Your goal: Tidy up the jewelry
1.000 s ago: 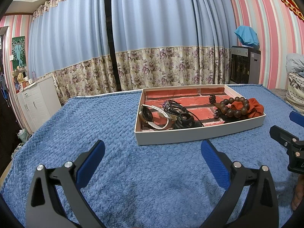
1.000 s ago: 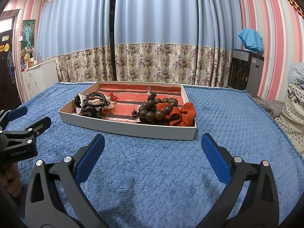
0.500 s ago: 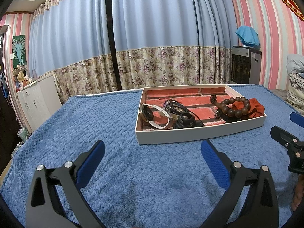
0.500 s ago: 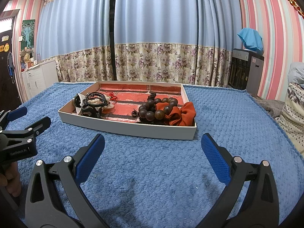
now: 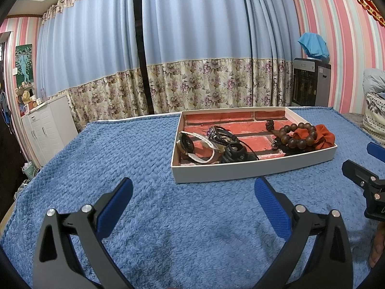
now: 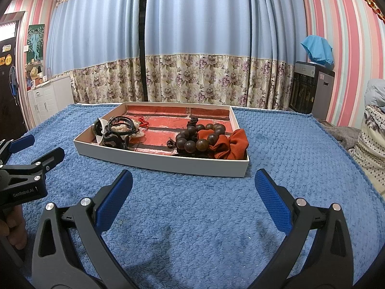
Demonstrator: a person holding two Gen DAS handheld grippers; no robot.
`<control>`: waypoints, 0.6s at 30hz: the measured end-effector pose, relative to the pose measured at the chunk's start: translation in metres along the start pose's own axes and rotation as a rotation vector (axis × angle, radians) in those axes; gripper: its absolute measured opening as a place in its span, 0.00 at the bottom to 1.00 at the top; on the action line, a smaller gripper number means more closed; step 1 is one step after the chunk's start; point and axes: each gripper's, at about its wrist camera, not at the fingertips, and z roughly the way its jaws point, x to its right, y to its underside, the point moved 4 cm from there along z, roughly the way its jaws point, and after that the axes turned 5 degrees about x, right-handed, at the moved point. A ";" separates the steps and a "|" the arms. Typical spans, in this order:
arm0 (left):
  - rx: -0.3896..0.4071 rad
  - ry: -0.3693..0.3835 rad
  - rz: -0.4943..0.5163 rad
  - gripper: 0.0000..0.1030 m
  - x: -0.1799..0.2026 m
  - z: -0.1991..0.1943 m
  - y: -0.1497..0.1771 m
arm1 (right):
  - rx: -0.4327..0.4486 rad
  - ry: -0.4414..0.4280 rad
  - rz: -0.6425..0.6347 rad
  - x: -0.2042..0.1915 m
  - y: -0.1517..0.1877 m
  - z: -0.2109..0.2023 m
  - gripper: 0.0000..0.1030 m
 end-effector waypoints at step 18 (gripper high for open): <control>0.000 0.000 -0.001 0.96 0.000 0.000 0.000 | 0.000 0.000 0.000 0.000 -0.001 0.000 0.96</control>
